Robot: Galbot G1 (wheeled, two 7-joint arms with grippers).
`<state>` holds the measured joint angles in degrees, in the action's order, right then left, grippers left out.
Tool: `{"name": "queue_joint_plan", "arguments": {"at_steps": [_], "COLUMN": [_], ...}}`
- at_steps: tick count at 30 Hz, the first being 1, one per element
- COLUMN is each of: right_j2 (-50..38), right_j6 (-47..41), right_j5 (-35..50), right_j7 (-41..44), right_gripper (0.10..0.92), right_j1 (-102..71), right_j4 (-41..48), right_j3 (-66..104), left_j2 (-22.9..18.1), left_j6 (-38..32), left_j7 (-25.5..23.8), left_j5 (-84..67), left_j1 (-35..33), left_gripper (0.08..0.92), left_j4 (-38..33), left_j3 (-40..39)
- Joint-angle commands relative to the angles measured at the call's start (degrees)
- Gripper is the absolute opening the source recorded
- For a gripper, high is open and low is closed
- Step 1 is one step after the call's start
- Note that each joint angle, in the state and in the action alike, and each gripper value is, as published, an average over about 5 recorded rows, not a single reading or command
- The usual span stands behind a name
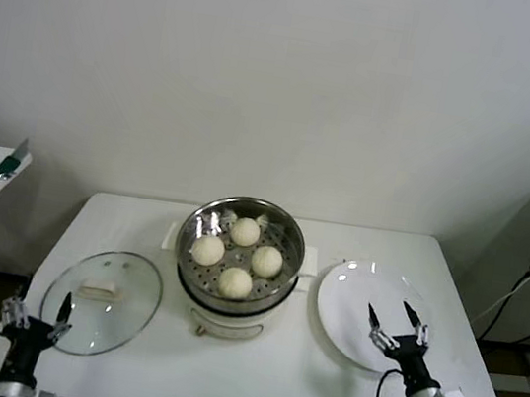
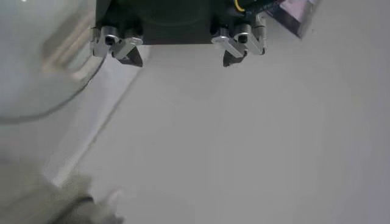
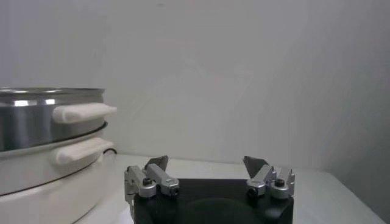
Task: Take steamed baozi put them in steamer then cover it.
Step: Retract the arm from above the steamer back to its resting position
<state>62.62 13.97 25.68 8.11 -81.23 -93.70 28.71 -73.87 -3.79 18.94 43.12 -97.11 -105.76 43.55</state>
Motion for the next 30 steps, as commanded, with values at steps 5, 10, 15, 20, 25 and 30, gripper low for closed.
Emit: {"name": "queue_joint_plan", "arguments": {"at_steps": [5,10,15,20,25,30], "right_j2": [6.6,7.3,7.7,8.2,8.5,8.9], "right_j6": [3.7,3.9,4.1,4.4,4.7,4.9], "right_j5": [-5.4,-5.8,-5.9,-6.2,-6.4,-6.5], "right_j7": [0.7,0.7,0.7,0.8,0.8,0.7], "right_gripper": [0.823,0.823,0.823,0.823,0.823,0.823], "right_j1": [-6.4,-6.8,-7.1,-7.6,-7.8,-8.0], "right_j4": [-1.3,-1.7,-1.8,-1.9,-1.9,-1.9], "right_j3": [3.4,3.8,4.3,4.7,5.1,5.3], "left_j2": [2.1,2.4,3.1,4.3,4.9,4.9], "left_j6": [-2.0,-3.3,-4.2,-4.4,-4.4,-4.4], "left_j7": [11.2,10.8,10.8,10.7,10.6,10.4], "left_j5": [31.1,32.0,32.2,31.6,30.8,29.9], "left_j1": [11.4,14.4,17.4,20.2,22.4,22.8], "left_gripper": [0.823,0.823,0.823,0.823,0.823,0.823], "left_j4": [23.5,25.9,27.9,30.2,33.0,33.4], "left_j3": [-2.3,-3.2,-3.8,-4.5,-5.6,-6.5]}}
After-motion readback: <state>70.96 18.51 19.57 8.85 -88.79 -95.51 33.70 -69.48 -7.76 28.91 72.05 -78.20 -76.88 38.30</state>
